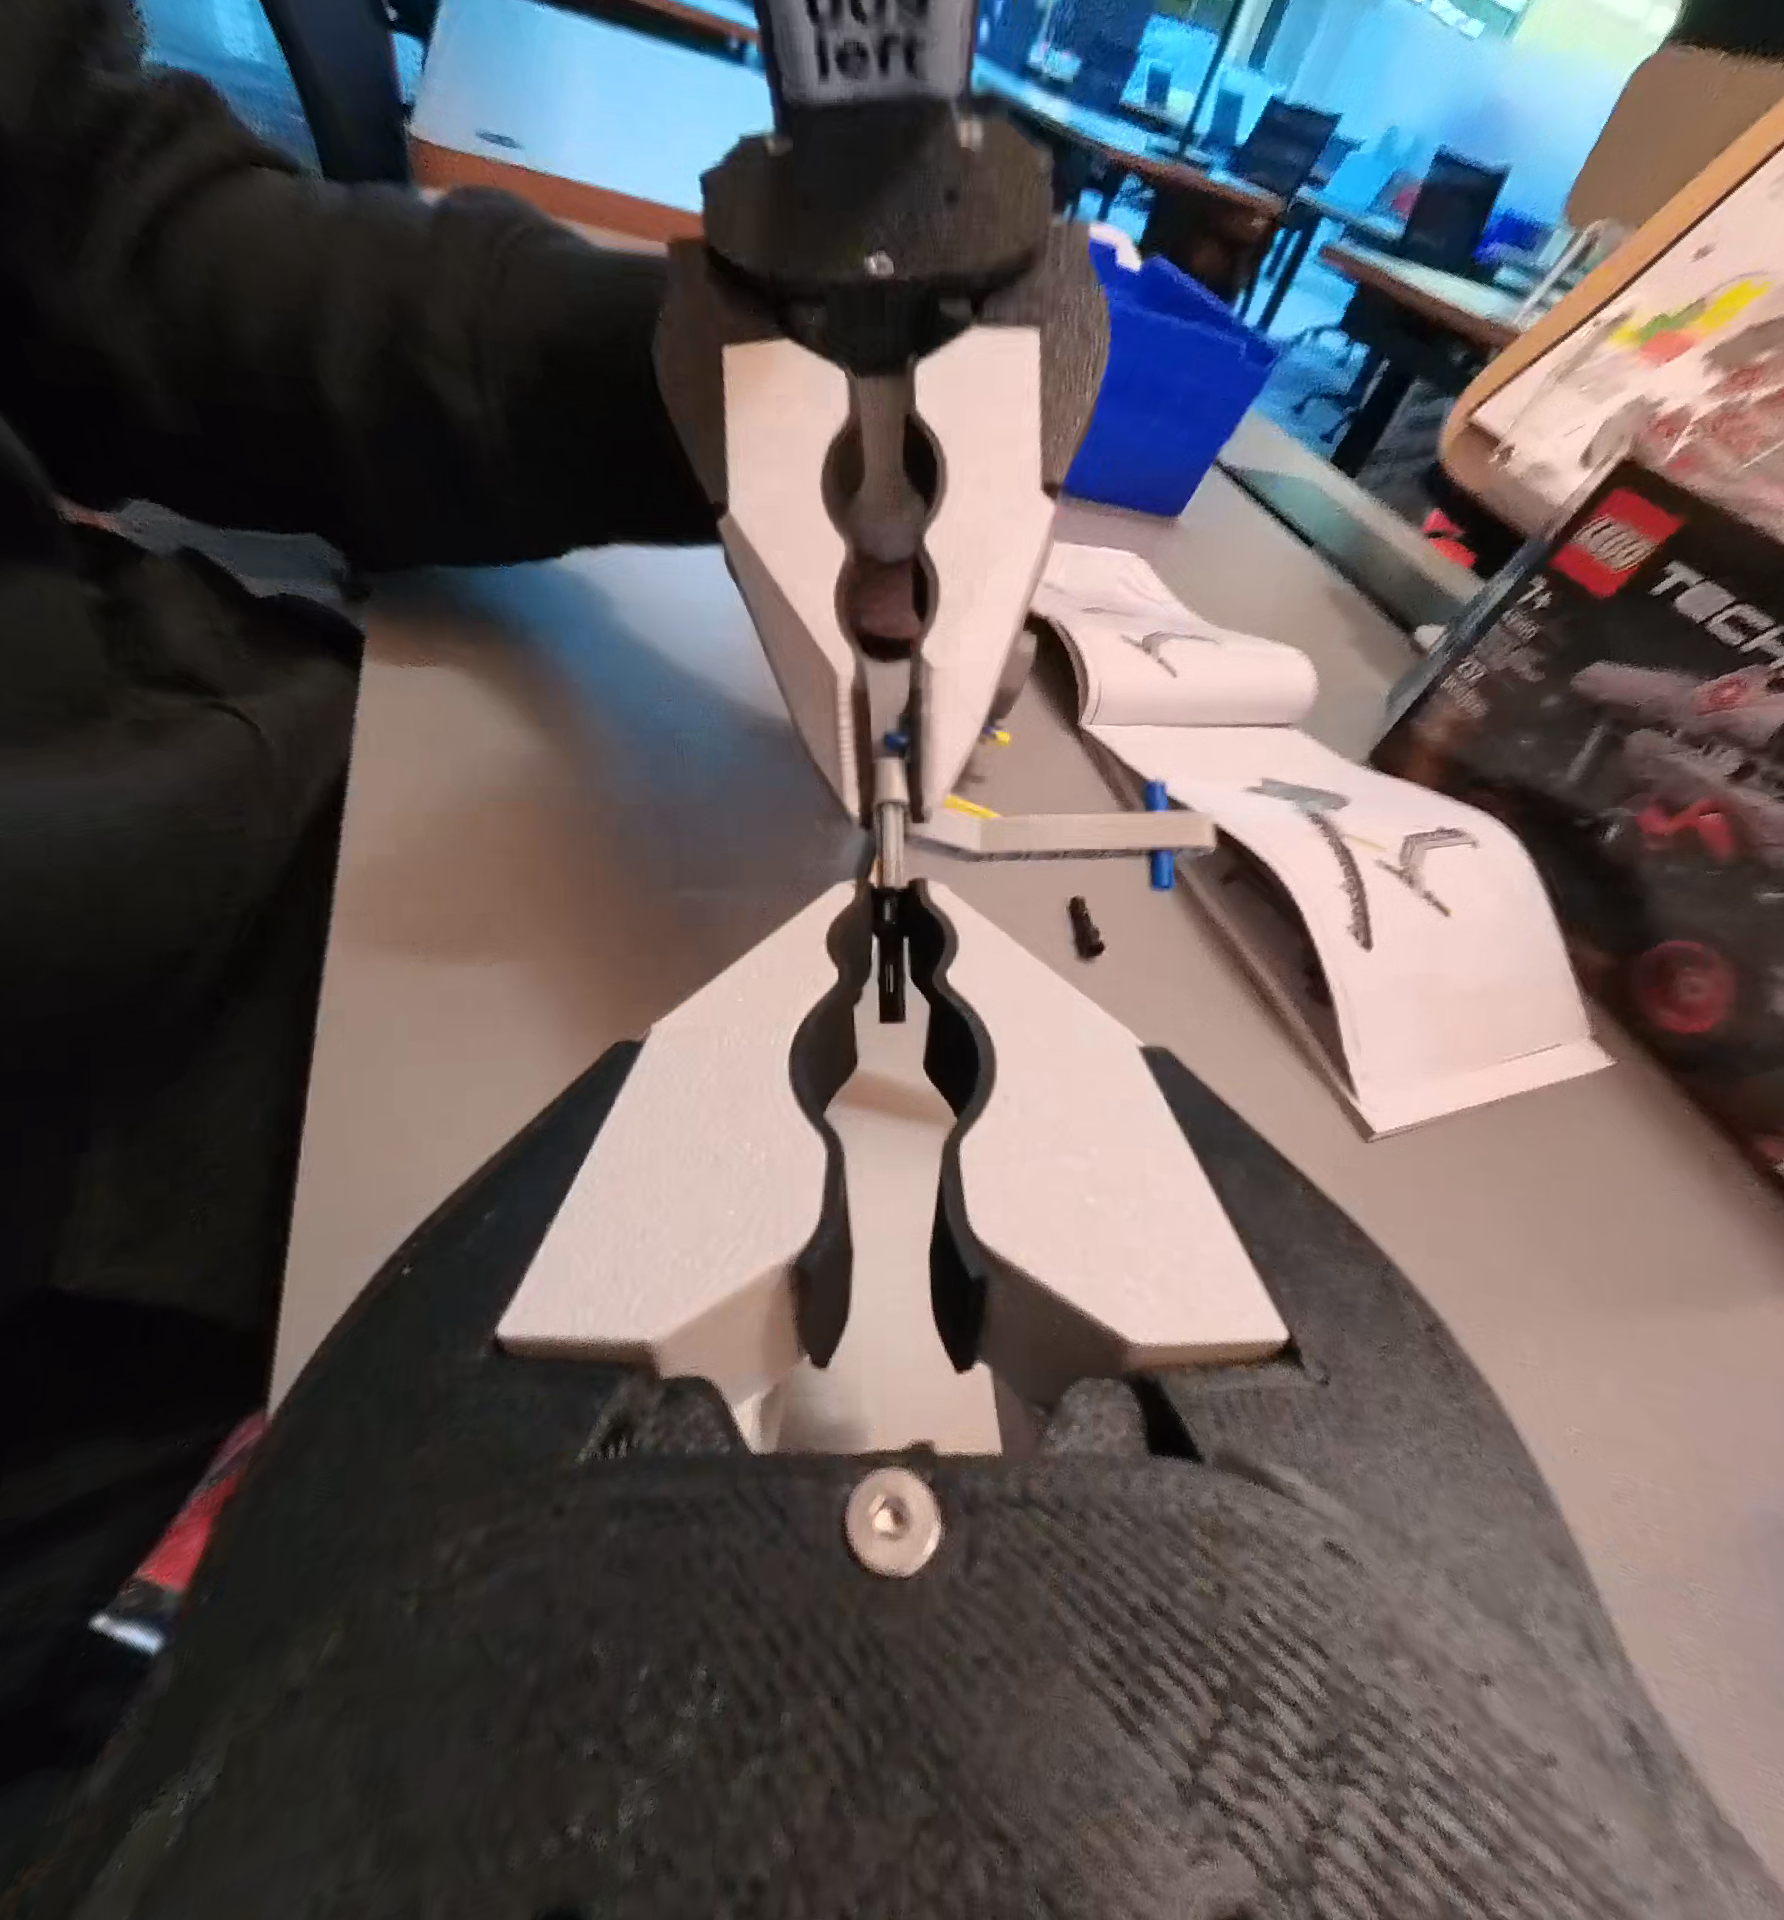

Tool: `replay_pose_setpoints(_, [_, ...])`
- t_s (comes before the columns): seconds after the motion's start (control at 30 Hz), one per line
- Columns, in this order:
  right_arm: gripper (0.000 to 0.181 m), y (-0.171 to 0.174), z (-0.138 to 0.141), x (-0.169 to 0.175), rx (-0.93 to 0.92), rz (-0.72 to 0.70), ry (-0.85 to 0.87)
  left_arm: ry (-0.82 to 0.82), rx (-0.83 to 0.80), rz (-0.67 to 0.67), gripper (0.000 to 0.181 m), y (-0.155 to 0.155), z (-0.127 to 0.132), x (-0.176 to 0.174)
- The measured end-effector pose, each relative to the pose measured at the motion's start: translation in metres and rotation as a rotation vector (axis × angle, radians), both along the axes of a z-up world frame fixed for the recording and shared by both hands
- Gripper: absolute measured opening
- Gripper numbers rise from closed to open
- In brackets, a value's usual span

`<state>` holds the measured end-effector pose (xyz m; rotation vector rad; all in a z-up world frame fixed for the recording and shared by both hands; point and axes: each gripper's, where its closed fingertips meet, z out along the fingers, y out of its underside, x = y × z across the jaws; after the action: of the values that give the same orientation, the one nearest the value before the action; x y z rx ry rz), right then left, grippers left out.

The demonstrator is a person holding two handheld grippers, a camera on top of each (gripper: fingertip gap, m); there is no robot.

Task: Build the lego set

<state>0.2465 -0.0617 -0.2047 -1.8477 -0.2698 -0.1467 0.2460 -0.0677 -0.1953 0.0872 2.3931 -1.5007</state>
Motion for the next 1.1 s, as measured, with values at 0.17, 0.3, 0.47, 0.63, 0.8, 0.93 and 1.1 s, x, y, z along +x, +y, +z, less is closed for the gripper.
replay_pose_setpoints(0.17, [0.003, 0.000, -0.016, -0.002, -0.114, 0.007, 0.063, -0.176, 0.286, -0.060, 0.005, 0.001, -0.017, -0.001])
replay_pose_setpoints(0.3, [0.003, -0.003, -0.019, -0.008, -0.112, 0.051, 0.134, -0.232, 0.357, -0.107, 0.005, -0.002, -0.019, -0.005])
replay_pose_setpoints(0.47, [0.003, -0.002, -0.019, -0.001, -0.116, -0.003, 0.052, 0.028, 0.244, -0.009, 0.004, -0.002, -0.020, 0.000])
replay_pose_setpoints(0.63, [0.003, -0.003, -0.023, -0.010, -0.117, 0.065, 0.157, -0.148, 0.248, -0.111, 0.004, -0.003, -0.024, -0.008])
replay_pose_setpoints(0.8, [0.003, -0.001, -0.025, -0.007, -0.140, 0.045, 0.147, 0.005, 0.212, -0.067, 0.004, -0.001, -0.025, -0.005])
replay_pose_setpoints(0.93, [0.003, 0.000, -0.014, -0.006, -0.086, 0.040, 0.151, 0.156, 0.096, -0.005, 0.005, -0.008, -0.019, -0.002])
replay_pose_setpoints(1.1, [0.003, -0.001, -0.022, 0.004, -0.170, -0.035, 0.024, 0.099, 0.170, 0.056, 0.005, -0.009, -0.025, 0.005])
